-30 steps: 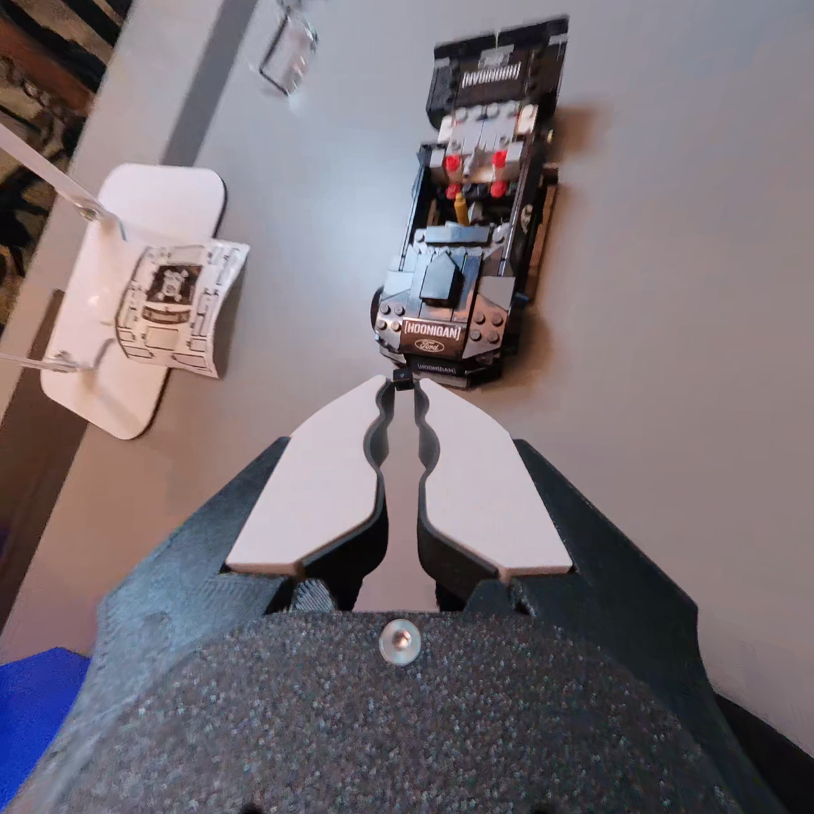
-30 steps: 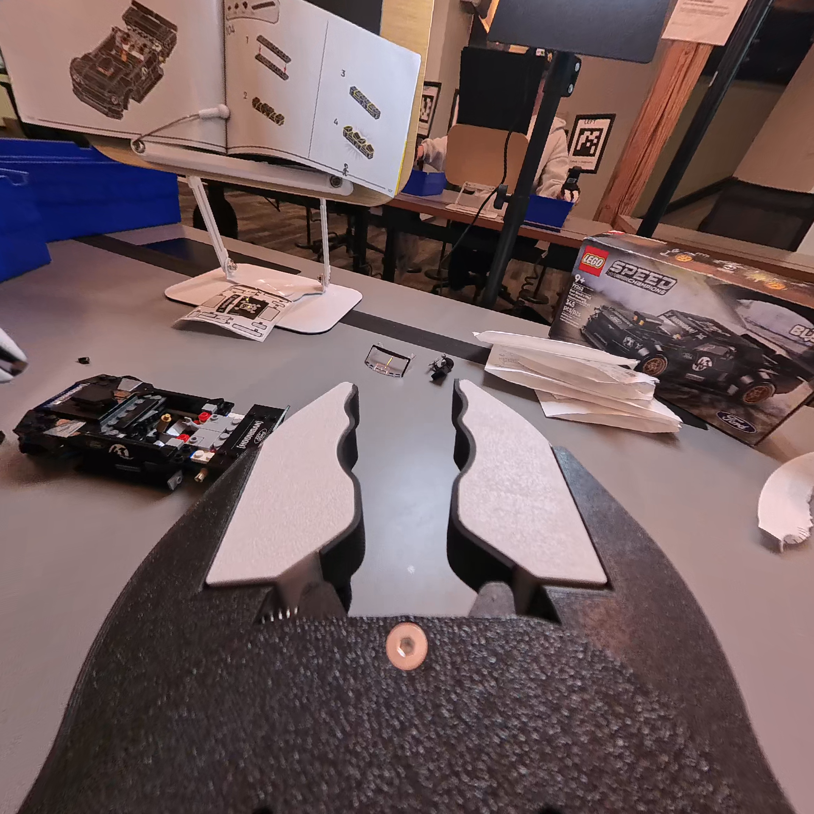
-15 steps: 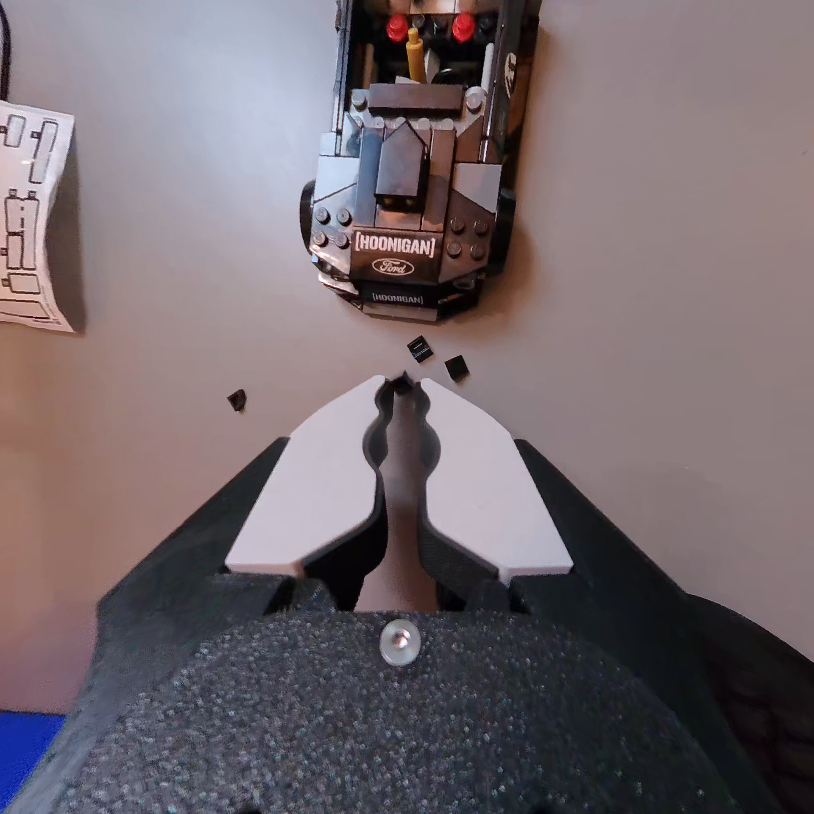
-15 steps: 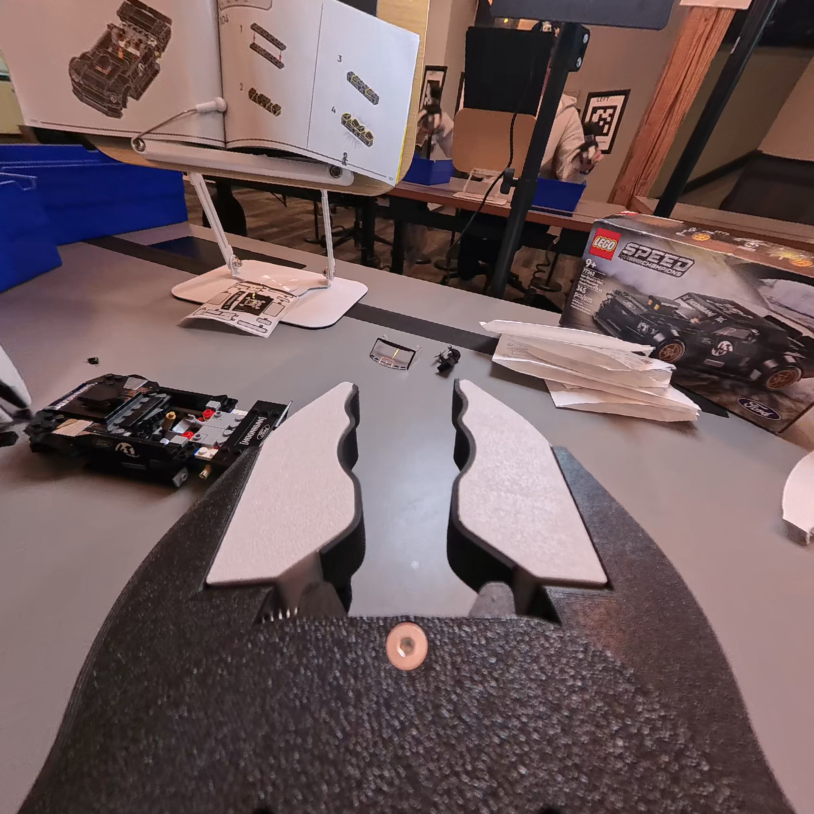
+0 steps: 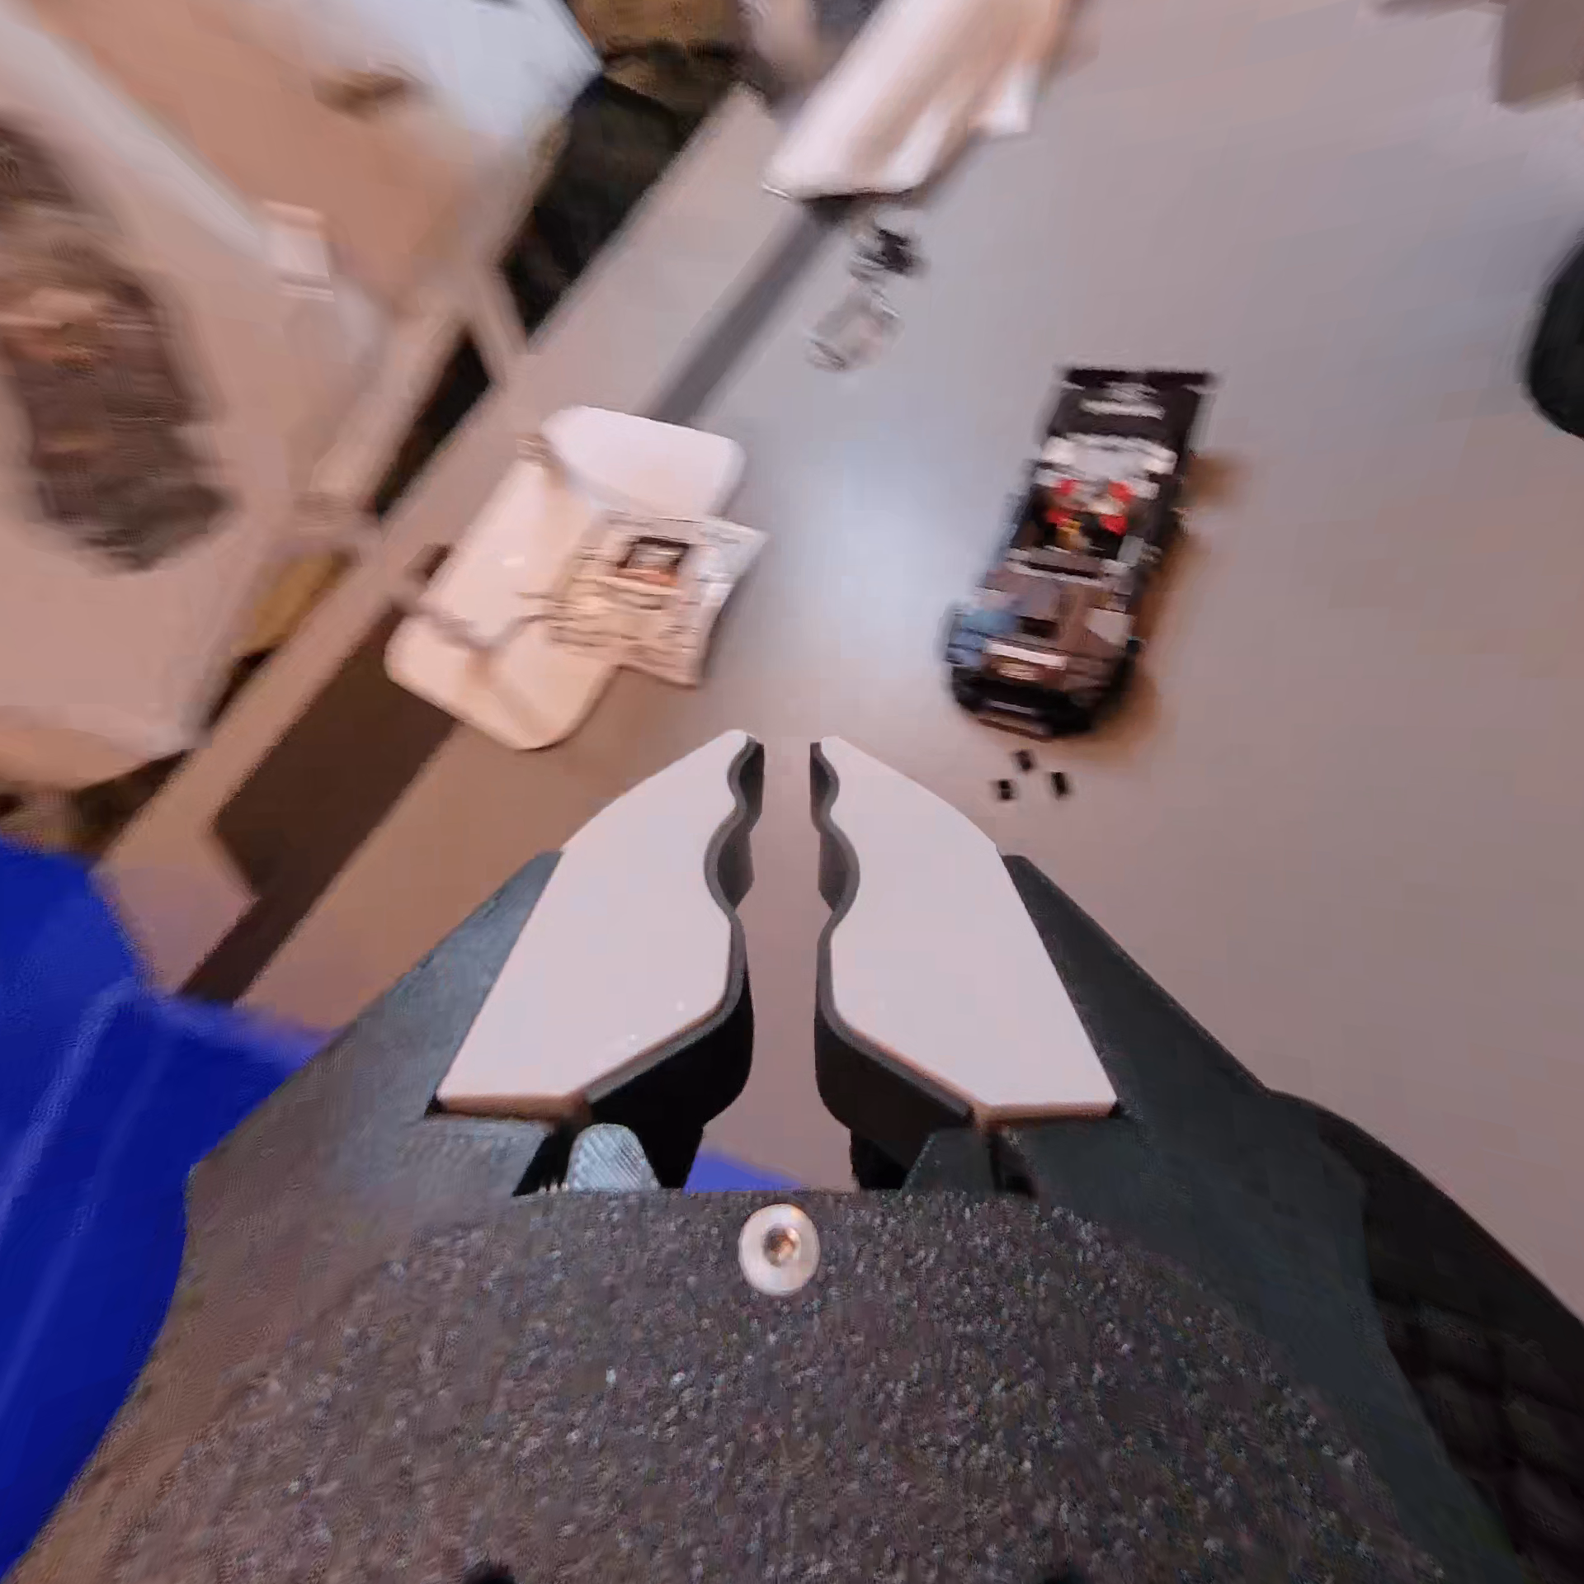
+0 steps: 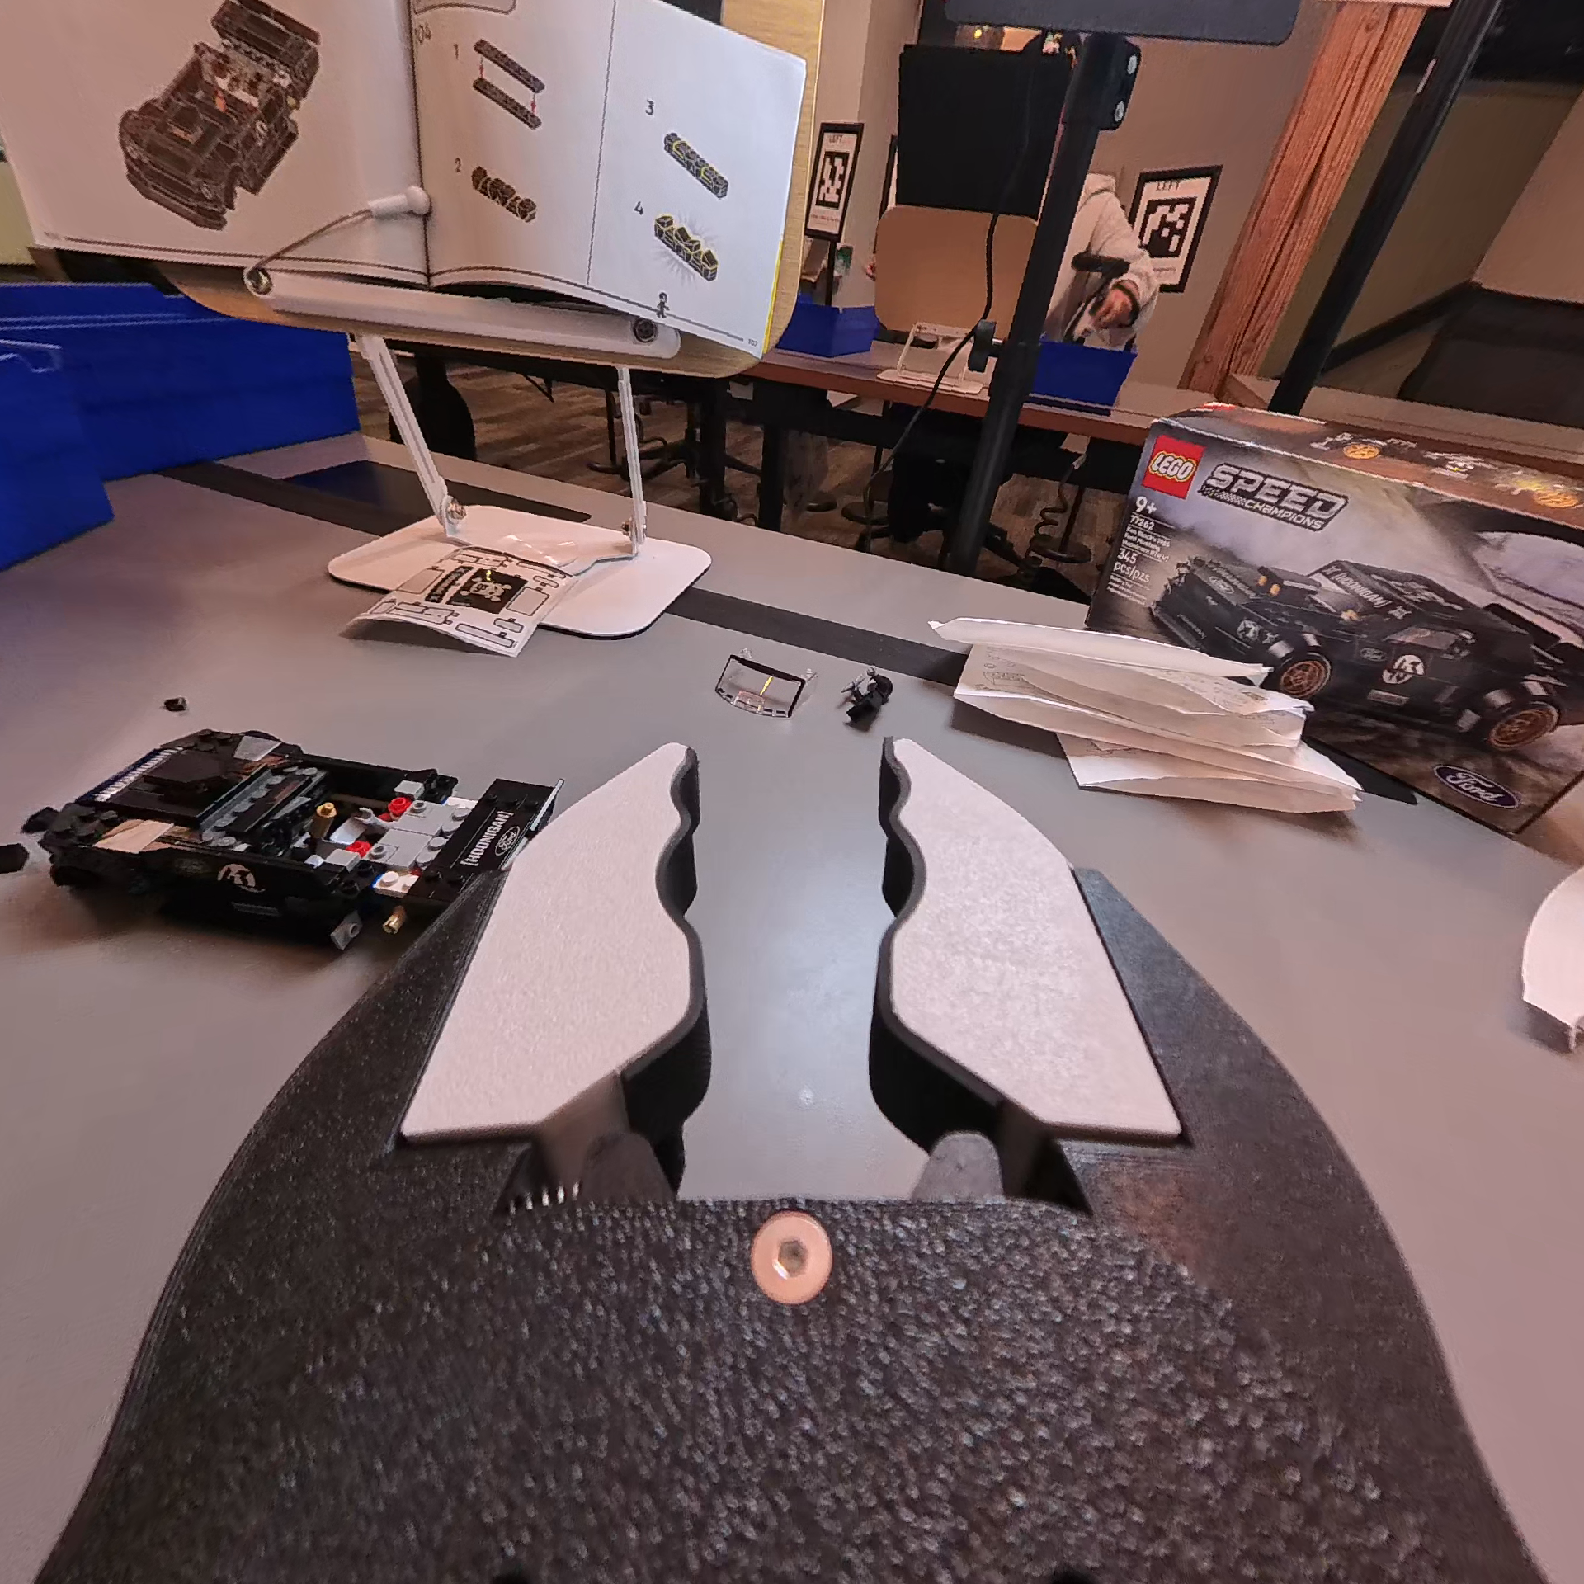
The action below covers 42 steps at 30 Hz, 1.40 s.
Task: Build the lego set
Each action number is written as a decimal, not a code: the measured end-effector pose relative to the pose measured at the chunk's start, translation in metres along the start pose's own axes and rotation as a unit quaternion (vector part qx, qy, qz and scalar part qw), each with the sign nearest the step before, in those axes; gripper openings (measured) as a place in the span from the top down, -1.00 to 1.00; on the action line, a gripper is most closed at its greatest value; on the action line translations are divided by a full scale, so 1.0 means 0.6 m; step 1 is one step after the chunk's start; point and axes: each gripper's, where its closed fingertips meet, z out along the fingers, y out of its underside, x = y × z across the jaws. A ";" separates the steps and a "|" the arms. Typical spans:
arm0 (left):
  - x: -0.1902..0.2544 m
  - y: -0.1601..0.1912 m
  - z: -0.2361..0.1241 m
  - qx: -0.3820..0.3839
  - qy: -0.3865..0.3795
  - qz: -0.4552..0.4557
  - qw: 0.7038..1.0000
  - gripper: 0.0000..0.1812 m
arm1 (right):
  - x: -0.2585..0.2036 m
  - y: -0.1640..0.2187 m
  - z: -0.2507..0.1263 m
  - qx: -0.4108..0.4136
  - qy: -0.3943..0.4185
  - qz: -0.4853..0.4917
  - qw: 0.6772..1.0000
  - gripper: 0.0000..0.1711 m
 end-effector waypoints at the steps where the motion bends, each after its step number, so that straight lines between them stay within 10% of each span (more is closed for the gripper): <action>1: -0.035 0.000 -0.031 0.010 -0.037 -0.011 0.999 0.91 | 0.001 0.000 0.000 0.000 0.001 0.001 1.000 0.53; 7: -0.172 0.119 -0.162 -0.087 -0.157 -0.084 0.980 0.90 | 0.004 -0.006 -0.003 0.008 0.008 0.003 1.000 0.52; 15: -0.147 0.331 -0.172 -0.289 -0.028 -0.104 0.951 0.80 | 0.004 -0.007 -0.005 0.007 0.019 -0.010 1.000 0.52; 24: -0.118 0.377 -0.153 -0.373 0.122 0.006 0.920 0.73 | 0.050 0.014 -0.012 -0.010 0.071 0.020 0.997 0.52; 42: -0.112 0.442 -0.094 -0.436 0.183 0.029 0.881 0.88 | 0.060 0.049 0.017 -0.058 0.087 0.015 0.994 0.52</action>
